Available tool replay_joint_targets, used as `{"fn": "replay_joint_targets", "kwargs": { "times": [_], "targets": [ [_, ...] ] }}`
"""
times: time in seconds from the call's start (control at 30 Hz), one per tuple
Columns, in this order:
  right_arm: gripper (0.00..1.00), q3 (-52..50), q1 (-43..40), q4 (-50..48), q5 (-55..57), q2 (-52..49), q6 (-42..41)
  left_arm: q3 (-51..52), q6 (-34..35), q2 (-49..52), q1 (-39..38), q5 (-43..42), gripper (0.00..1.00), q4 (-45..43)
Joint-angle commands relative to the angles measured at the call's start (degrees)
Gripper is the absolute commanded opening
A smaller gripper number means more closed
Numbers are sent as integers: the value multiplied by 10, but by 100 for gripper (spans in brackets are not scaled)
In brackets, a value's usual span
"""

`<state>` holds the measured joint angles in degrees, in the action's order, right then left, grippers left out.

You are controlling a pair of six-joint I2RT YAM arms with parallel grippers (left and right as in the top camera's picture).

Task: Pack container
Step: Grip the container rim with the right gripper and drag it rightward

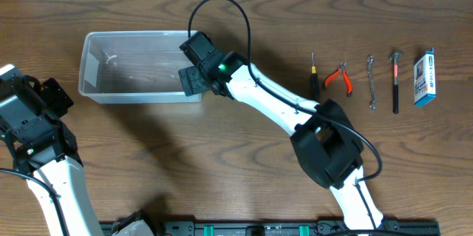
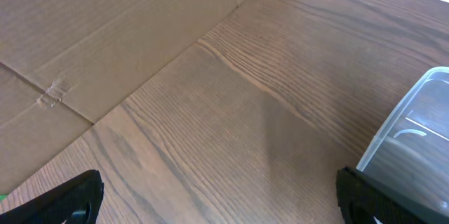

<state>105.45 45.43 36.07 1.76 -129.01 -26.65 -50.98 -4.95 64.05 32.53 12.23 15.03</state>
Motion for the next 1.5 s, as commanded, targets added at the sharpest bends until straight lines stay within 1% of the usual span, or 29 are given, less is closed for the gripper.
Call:
{"fn": "replay_joint_targets", "kwargs": {
  "times": [0.0, 0.13, 0.23, 0.5, 0.6, 0.67, 0.8, 1.0, 1.1, 1.3, 1.43, 1.47],
  "targets": [
    [86, 13, -2, -1, 10, -17, -12, -10, -8, 3, 3, 5, 98, 0],
    [77, 13, -3, -8, 10, -22, -12, -10, -8, 3, 3, 5, 98, 0],
    [73, 13, -2, -24, 10, -22, -10, -10, -8, 3, 3, 5, 98, 0],
    [43, 13, -3, -46, 10, -22, -9, -10, -8, 3, 3, 5, 98, 0],
    [36, 13, -3, -50, 11, -22, -9, -10, -8, 3, 3, 5, 98, 0],
    [33, 13, -4, -50, 10, -22, -5, -10, -8, 3, 3, 5, 98, 0],
    [30, 13, -6, -47, 13, -21, -5, -10, -8, 3, 3, 5, 98, 0],
    [24, 15, -10, -21, 49, -15, 18, -10, -8, 3, 3, 5, 98, 0],
    [17, 15, -12, -2, 76, -3, 21, -10, -8, 3, 3, 5, 98, 0],
    [17, 15, -19, 35, 131, 33, 21, -10, -8, 3, 3, 5, 98, 0],
    [17, 15, -33, 79, 134, 50, 19, -10, -8, 3, 3, 5, 98, 0],
    [15, 15, -40, 96, 134, 52, 18, -10, -8, 3, 3, 5, 98, 0]
  ]
}}
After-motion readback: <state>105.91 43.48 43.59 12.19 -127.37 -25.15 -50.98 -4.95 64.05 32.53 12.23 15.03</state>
